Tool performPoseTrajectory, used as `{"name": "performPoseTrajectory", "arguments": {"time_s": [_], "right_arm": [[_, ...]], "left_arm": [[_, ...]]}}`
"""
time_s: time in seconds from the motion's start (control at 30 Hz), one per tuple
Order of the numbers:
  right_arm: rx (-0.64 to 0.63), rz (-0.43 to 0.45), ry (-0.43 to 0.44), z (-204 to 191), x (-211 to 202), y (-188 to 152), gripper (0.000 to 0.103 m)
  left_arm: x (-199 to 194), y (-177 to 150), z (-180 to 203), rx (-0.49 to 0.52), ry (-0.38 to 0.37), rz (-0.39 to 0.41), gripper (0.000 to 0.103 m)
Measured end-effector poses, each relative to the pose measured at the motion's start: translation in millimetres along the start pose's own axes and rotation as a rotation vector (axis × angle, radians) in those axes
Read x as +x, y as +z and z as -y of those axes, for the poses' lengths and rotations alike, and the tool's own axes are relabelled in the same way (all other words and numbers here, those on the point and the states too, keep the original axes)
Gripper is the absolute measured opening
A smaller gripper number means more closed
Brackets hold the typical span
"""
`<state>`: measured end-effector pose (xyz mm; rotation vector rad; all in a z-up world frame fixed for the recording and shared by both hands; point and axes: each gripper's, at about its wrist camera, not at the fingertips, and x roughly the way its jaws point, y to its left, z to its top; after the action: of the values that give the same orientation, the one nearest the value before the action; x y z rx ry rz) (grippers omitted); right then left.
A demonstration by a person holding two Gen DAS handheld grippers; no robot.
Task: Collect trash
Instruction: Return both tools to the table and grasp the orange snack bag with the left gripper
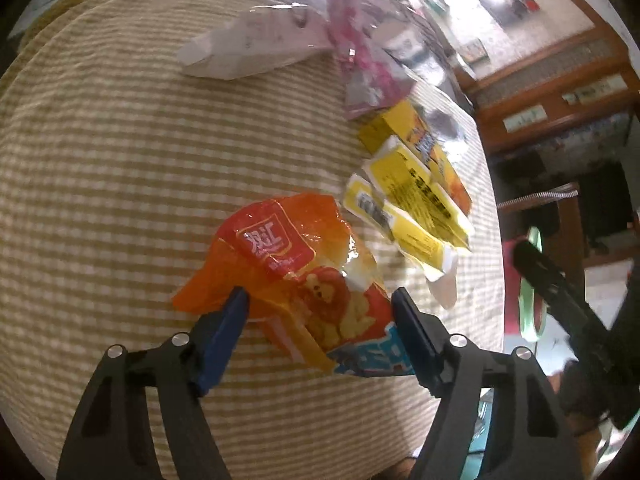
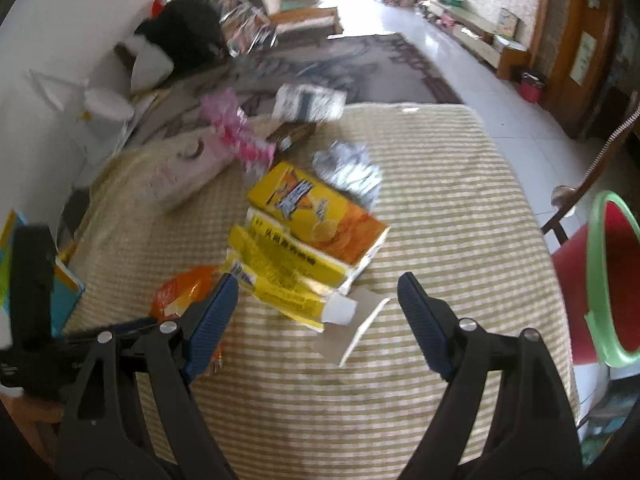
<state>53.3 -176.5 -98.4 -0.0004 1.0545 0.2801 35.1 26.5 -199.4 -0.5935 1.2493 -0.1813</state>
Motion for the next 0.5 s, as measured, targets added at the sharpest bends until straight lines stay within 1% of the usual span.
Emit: {"name": "performPoseTrajectory", "arguments": {"time_s": [0.07,0.13,0.27,0.37,0.47,0.5], "right_arm": [[0.016,-0.025,0.008,-0.1,11.2,0.8,0.08],[0.037,-0.04,-0.003,1.6,19.7,2.5,0.08],[0.102,-0.102,0.027,11.6,41.9,4.8,0.082],[0.138,-0.148,0.089,14.6,56.3,-1.4,0.082],[0.124,-0.177,0.154,4.8,58.5,-8.6,0.081],[0.108,-0.186,0.191,-2.4,57.3,-11.2,0.081]], "left_arm": [[-2.6,1.8,-5.1,0.003,-0.019,-0.007,0.067],[-7.1,4.9,-12.2,0.007,-0.032,-0.011,0.067],[-11.5,10.7,-14.0,0.068,-0.009,-0.038,0.067],[-16.7,14.4,-14.0,0.077,0.006,-0.048,0.067],[-22.0,17.3,-9.8,0.102,0.03,-0.036,0.067],[-24.2,17.6,-10.7,0.109,0.035,-0.033,0.065]]}}
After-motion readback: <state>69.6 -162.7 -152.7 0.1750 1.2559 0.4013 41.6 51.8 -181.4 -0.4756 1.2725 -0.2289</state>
